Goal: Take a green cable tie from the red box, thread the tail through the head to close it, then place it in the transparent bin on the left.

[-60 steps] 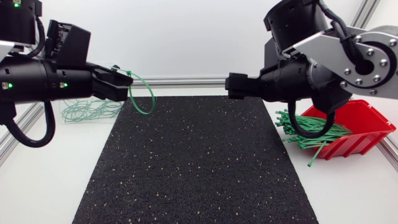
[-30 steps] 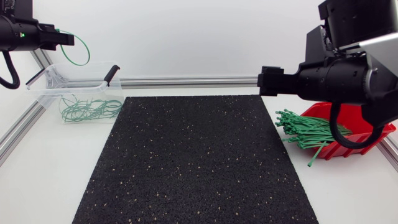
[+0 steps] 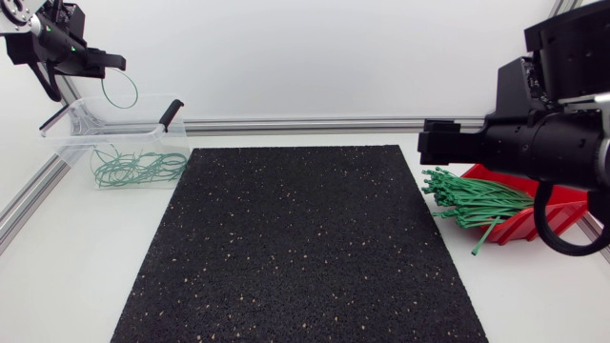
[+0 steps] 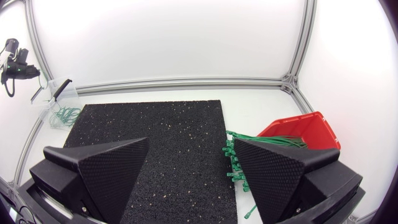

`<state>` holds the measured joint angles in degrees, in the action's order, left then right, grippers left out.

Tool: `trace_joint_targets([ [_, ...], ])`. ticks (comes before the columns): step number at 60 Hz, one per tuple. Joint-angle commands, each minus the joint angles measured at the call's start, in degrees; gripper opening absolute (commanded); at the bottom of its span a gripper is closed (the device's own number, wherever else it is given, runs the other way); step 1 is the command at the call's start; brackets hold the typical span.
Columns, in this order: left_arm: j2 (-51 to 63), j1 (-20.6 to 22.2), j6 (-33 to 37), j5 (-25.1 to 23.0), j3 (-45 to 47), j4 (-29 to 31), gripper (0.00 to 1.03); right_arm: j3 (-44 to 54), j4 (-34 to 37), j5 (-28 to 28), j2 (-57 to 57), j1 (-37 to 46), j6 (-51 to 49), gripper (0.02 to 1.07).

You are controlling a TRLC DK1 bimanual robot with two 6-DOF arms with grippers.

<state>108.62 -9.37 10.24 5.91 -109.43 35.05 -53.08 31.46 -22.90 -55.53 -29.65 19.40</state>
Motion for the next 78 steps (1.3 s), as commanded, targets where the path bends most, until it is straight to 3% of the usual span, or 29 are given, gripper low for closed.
trace_joint_targets([
  [1,6.7,-0.3,-1.0,1.4,-6.3,5.3,0.83,1.7,0.9,-0.9,1.1,-0.7,-0.7,1.02],
  [3,8.6,-0.3,-1.3,1.6,-8.3,7.6,0.98,2.0,0.9,-1.0,1.4,-0.8,-0.7,1.02],
  [4,9.2,-0.3,-1.5,1.6,-9.2,8.5,1.00,2.1,0.9,-1.1,1.5,-0.8,-0.7,1.02],
  [13,10.1,-0.4,-1.8,1.5,-9.8,10.3,1.00,3.0,1.3,-1.4,2.7,-0.8,-0.7,1.02],
  [21,5.4,-0.3,-1.8,1.4,-4.9,10.0,1.00,3.3,1.1,-1.4,3.8,-0.1,-1.1,1.02],
  [43,-18.9,0.2,0.9,0.6,27.8,-10.4,1.00,8.3,-4.8,0.5,11.5,5.7,-6.4,1.02],
  [54,-28.5,0.8,1.6,-2.0,42.1,-19.1,1.00,13.7,-8.1,0.5,18.2,6.8,-7.5,1.02],
  [65,-35.8,2.2,1.5,-2.0,52.7,-23.7,1.00,20.4,-14.1,0.7,23.7,10.2,-11.2,1.02],
  [78,-43.8,3.4,1.0,-2.0,61.7,-26.9,1.00,26.8,-20.3,6.0,29.2,17.4,-14.8,1.02],
])
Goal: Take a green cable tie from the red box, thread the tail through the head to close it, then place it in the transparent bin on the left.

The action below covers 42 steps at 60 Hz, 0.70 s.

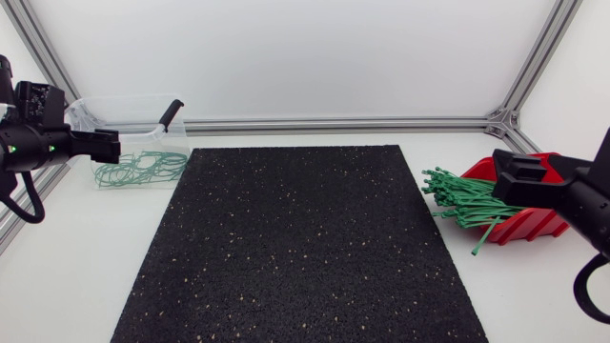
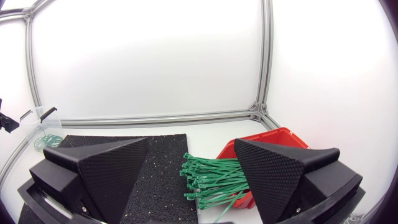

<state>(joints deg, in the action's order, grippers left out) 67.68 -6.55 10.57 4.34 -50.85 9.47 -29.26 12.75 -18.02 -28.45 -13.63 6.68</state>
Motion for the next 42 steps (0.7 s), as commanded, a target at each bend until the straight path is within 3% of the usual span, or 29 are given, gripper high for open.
trace_joint_targets([
  [1,-3.3,0.6,0.6,-0.5,3.6,-1.4,1.00,3.3,-1.7,1.4,2.5,1.5,-2.2,1.02],
  [42,-24.9,2.2,-0.3,-0.6,27.8,-18.3,1.00,23.1,-10.1,14.1,22.3,10.8,-5.6,1.02],
])
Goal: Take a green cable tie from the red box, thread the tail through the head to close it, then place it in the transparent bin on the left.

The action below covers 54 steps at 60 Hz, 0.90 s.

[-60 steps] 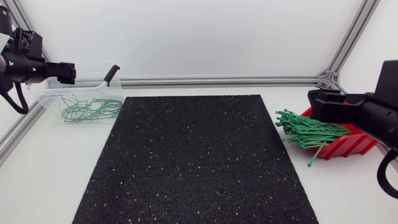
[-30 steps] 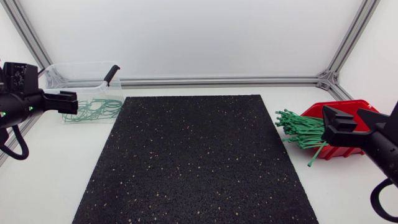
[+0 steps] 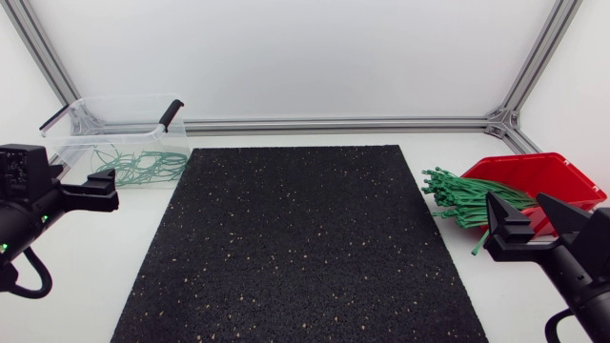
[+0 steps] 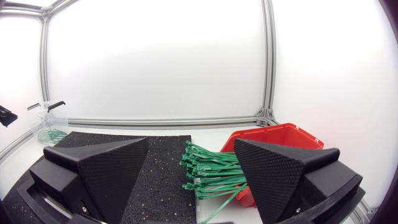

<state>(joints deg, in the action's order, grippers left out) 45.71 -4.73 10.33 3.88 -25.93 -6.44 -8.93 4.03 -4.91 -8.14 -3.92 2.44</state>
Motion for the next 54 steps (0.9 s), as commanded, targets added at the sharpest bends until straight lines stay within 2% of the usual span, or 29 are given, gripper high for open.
trace_joint_targets([
  [1,-3.3,0.4,0.0,-0.2,3.3,-2.6,1.00,3.3,-1.6,1.3,2.5,1.3,-1.5,1.02],
  [12,-7.2,1.0,0.6,-0.2,7.6,-5.3,1.00,8.7,-3.9,4.8,7.9,3.8,-2.4,1.02],
  [26,-17.1,3.2,2.2,-0.2,13.1,-7.2,1.00,8.9,-4.0,4.9,8.1,3.9,-2.4,1.02],
  [54,-30.8,3.9,-3.8,-1.9,19.2,-0.7,1.00,8.9,-4.0,4.9,8.1,3.9,-2.4,1.02],
])
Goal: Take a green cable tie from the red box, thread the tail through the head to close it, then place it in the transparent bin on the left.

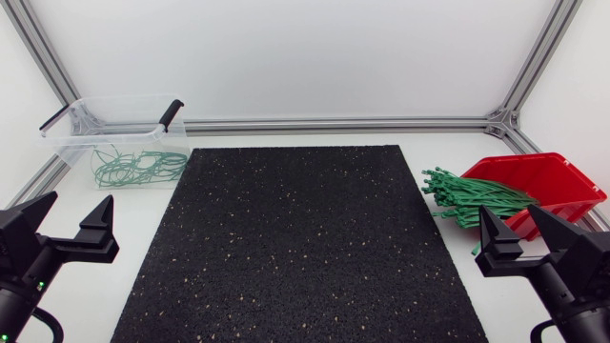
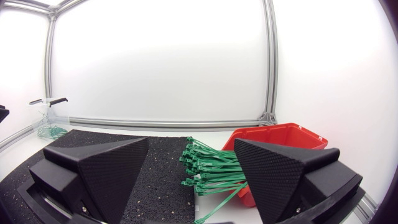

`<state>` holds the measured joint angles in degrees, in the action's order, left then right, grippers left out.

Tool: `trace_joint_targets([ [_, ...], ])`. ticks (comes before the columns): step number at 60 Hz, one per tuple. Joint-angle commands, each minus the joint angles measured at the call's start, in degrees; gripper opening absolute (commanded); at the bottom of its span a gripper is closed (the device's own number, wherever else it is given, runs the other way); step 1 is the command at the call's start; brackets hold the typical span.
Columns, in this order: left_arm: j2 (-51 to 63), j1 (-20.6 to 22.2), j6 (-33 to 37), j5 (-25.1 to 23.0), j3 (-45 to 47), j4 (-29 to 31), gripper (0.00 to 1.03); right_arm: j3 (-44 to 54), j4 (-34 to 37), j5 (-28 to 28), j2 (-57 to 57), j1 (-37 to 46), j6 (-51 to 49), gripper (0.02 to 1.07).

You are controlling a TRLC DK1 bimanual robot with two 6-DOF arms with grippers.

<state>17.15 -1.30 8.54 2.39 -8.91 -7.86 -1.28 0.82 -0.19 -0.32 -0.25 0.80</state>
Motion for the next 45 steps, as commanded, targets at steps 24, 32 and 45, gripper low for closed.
trace_joint_targets([
  [24,-13.8,1.1,-7.1,-2.0,7.4,6.2,1.00,1.3,-0.8,0.2,0.3,0.3,-0.8,1.02],
  [32,-17.1,1.3,-8.5,-2.4,8.9,7.9,1.00,1.3,-0.8,0.2,0.3,0.3,-0.8,1.02],
  [45,-17.1,1.3,-8.5,-2.4,8.9,7.9,1.00,1.3,-0.8,0.2,0.3,0.3,-0.8,1.02],
])
